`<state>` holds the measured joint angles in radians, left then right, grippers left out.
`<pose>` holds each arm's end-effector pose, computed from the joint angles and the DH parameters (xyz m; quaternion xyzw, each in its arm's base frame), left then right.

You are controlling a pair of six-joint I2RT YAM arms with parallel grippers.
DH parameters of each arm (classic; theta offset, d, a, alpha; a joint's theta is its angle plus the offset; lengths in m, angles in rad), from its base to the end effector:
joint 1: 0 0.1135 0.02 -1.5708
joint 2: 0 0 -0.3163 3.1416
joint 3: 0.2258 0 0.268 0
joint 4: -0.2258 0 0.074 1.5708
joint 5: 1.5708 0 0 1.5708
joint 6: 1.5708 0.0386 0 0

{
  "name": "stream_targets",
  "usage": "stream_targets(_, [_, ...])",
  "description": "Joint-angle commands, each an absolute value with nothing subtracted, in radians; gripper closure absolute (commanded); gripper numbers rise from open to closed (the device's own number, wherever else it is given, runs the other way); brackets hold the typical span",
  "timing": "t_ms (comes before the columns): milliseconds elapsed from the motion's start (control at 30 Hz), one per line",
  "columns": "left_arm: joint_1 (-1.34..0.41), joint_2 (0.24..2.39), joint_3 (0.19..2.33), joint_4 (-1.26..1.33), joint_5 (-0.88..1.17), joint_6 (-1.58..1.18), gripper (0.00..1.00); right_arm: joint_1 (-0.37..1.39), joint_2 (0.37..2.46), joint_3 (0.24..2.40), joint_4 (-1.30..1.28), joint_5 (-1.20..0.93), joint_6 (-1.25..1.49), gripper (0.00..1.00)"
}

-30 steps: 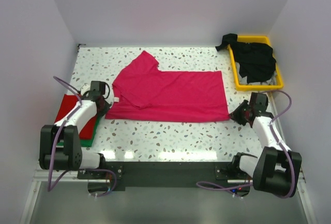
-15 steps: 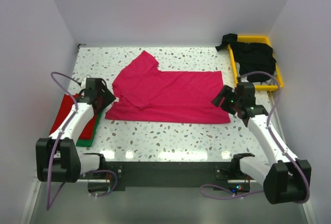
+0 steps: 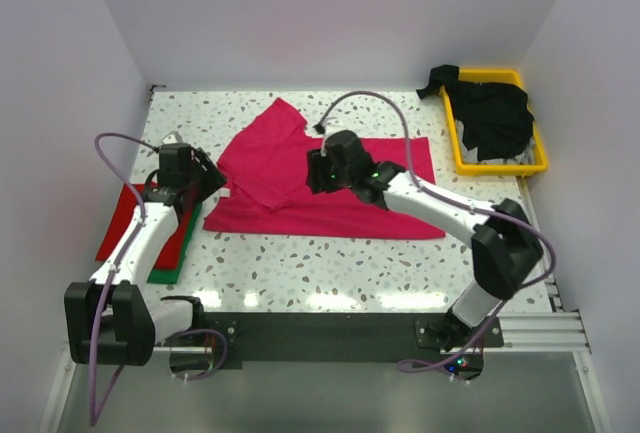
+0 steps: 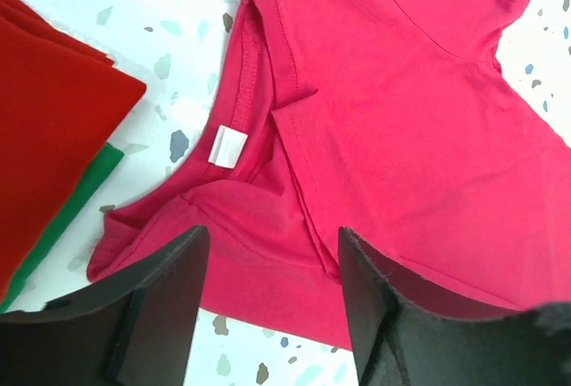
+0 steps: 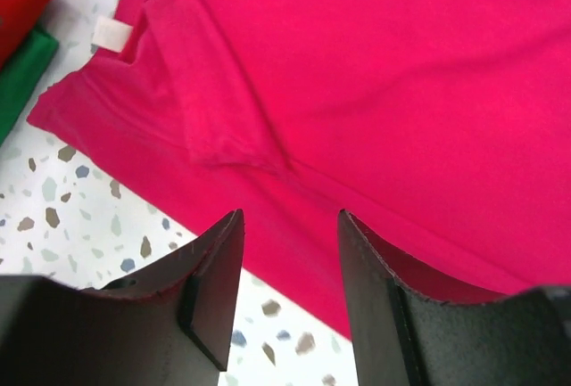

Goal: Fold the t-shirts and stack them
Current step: Fold the tshirt

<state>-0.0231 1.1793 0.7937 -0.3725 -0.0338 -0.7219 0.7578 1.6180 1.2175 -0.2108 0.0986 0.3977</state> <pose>0.2456 -0.0044 0.2858 -0.3207 0.8607 -0.1294 0.3737 0.2865 0.2659 0.3183 -0.1363 0.8758 0.2151 0.4101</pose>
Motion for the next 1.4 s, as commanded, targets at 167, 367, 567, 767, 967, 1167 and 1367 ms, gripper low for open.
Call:
stream_targets(167, [-0.028, 1.282, 0.761, -0.273, 0.028, -0.793, 0.45, 0.925, 1.925, 1.532, -0.183, 0.158, 0.224, 0.52])
stream_targets(367, [-0.028, 1.302, 0.767, -0.255, 0.044, -0.827, 0.47, 0.965, 2.063, 1.638, -0.201, 0.167, 0.177, 0.52])
stream_targets(567, [-0.028, 1.304, 0.782, -0.261, 0.048, -0.839, 0.47, 0.973, 2.132, 1.683, -0.219, 0.170, 0.138, 0.52])
stream_targets(767, [-0.026, 1.330, 0.811, -0.270, 0.032, -0.838, 0.46, 0.973, 2.167, 1.690, -0.238, 0.161, 0.124, 0.53])
stream_targets(967, [-0.026, 1.374, 0.841, -0.264, 0.038, -0.842, 0.46, 0.974, 2.180, 1.681, -0.233, 0.155, 0.123, 0.57])
stream_targets(1167, [-0.028, 1.425, 0.856, -0.256, 0.038, -0.856, 0.46, 0.974, 2.187, 1.686, -0.239, 0.166, 0.117, 0.67])
stream_targets(1367, [-0.028, 1.459, 0.862, -0.244, 0.032, -0.868, 0.46, 0.974, 2.177, 1.668, -0.230, 0.141, 0.112, 0.65])
